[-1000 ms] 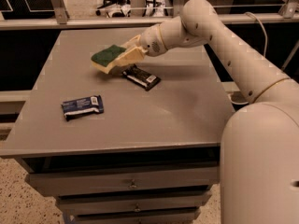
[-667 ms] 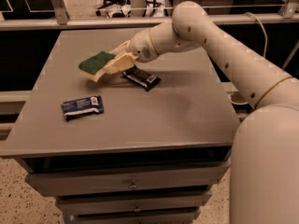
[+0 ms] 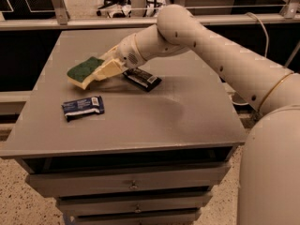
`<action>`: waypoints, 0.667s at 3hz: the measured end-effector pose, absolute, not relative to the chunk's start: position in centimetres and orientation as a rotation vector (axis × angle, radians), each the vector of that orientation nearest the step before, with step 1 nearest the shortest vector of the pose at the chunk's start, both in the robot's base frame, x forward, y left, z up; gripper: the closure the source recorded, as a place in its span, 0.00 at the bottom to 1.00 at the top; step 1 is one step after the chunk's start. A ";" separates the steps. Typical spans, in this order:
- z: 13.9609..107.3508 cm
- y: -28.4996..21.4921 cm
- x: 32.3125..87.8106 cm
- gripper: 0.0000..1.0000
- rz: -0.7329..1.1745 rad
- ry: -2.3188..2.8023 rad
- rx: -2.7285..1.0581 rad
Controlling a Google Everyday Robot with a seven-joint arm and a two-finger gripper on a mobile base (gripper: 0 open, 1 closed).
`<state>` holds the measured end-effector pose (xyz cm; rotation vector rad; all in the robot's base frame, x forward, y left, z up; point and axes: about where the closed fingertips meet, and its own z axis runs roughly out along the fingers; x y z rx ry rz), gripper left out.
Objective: Move sponge near rxbar blueberry
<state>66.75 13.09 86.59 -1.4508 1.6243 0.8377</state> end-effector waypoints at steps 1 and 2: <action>86.4 13.7 66.1 0.98 0.793 1.618 -1.465; 85.9 13.9 65.2 0.74 0.762 1.630 -1.472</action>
Offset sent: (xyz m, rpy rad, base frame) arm -0.0229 0.0044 -0.0115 -0.0672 -0.0589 -0.0395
